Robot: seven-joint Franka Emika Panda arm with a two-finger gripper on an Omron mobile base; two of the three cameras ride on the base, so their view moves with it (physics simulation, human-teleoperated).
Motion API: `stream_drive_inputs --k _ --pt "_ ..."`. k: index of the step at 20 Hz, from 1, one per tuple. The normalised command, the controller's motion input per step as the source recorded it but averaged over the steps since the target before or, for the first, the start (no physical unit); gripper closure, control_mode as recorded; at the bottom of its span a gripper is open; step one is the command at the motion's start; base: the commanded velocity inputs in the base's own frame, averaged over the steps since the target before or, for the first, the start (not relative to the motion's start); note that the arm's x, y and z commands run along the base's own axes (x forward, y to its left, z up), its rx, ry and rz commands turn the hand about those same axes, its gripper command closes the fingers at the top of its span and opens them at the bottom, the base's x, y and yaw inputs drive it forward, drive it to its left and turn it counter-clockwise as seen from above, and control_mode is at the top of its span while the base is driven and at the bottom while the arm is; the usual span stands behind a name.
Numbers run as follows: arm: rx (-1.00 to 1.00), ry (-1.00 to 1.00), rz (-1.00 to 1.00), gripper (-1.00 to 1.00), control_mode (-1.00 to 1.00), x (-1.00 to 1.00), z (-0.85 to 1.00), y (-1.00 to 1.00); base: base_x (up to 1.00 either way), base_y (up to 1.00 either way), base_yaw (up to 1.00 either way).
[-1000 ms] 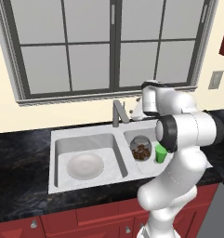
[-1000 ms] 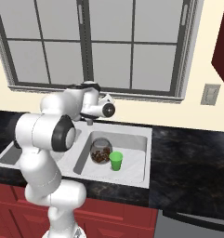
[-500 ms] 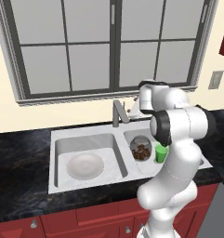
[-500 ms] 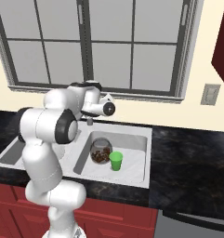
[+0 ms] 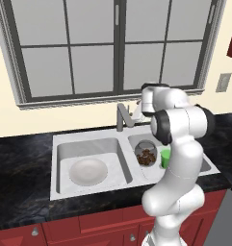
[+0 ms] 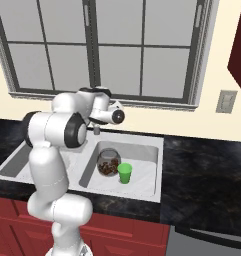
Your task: Pick the cup and jar and place them in the sink. Then turn on the water.
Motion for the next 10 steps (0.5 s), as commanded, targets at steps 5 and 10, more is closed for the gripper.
stream_drive_inputs --k 5,10 --pt "0.0 0.0 0.0 -1.0 -1.0 0.3 -0.19 0.0 0.0 0.0 0.0" --pt "0.0 0.0 0.0 -1.0 -1.0 0.31 -0.16 0.0 0.0 0.0 0.0"
